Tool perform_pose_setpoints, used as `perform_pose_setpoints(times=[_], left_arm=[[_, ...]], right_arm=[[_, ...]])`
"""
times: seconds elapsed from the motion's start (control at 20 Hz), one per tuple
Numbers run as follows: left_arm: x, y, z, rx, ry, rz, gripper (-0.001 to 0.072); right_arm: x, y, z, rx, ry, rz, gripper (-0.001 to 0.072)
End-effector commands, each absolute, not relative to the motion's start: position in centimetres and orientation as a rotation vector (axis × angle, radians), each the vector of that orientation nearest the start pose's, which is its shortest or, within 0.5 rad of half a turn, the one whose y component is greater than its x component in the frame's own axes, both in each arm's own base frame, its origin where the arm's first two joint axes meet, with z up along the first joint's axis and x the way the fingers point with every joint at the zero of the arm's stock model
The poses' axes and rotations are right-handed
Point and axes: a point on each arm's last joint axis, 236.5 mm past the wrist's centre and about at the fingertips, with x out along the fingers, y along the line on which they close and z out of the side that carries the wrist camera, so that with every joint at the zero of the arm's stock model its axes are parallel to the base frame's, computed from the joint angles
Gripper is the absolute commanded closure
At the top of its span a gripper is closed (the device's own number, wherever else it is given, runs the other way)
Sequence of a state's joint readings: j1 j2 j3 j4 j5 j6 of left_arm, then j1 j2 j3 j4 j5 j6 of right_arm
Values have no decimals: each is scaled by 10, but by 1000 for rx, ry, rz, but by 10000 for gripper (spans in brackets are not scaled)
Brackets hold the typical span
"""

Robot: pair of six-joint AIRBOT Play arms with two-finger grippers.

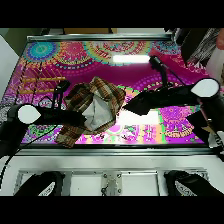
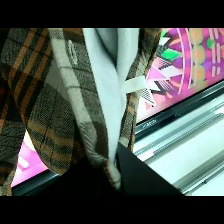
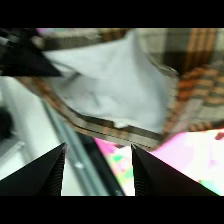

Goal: Fold the clothes and pants, and hang the long-sleeved shirts on hangers.

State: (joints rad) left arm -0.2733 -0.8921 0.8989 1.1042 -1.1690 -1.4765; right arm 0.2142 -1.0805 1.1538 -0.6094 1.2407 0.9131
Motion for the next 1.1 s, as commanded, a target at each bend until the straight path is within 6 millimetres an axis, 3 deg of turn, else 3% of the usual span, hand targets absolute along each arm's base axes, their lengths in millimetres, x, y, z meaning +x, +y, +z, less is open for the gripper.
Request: perform_pose_setpoints(times=[0.0, 0.05, 0.1, 0.25, 0.45, 0.65, 0.85, 0.9, 1.0, 1.05], left_arm=[[267, -174, 59, -204, 1155, -538, 683], [268, -174, 57, -205, 1162, -537, 683], [268, -175, 54, -206, 1172, -535, 683], [268, -176, 40, -211, 1228, -530, 684], [251, -175, 21, -198, 1350, -537, 684], [248, -174, 20, -194, 1367, -540, 683], [255, -175, 38, -199, 1275, -543, 683], [258, -175, 45, -201, 1241, -544, 683], [259, -175, 55, -202, 1196, -547, 684], [259, -174, 60, -202, 1180, -550, 683]], right_arm=[[330, 253, 107, -116, 863, 982, 256], [335, 266, 96, -159, 850, 980, 87], [339, 281, 86, -191, 828, 981, 4], [365, 319, 71, -250, 706, 934, 6], [402, 323, 52, -260, 645, 812, 6], [404, 324, 23, -275, 699, 809, 7], [405, 324, 7, -282, 730, 808, 22], [405, 324, 5, -283, 734, 808, 229], [405, 324, 5, -283, 735, 807, 461], [405, 323, 7, -281, 731, 806, 663]])
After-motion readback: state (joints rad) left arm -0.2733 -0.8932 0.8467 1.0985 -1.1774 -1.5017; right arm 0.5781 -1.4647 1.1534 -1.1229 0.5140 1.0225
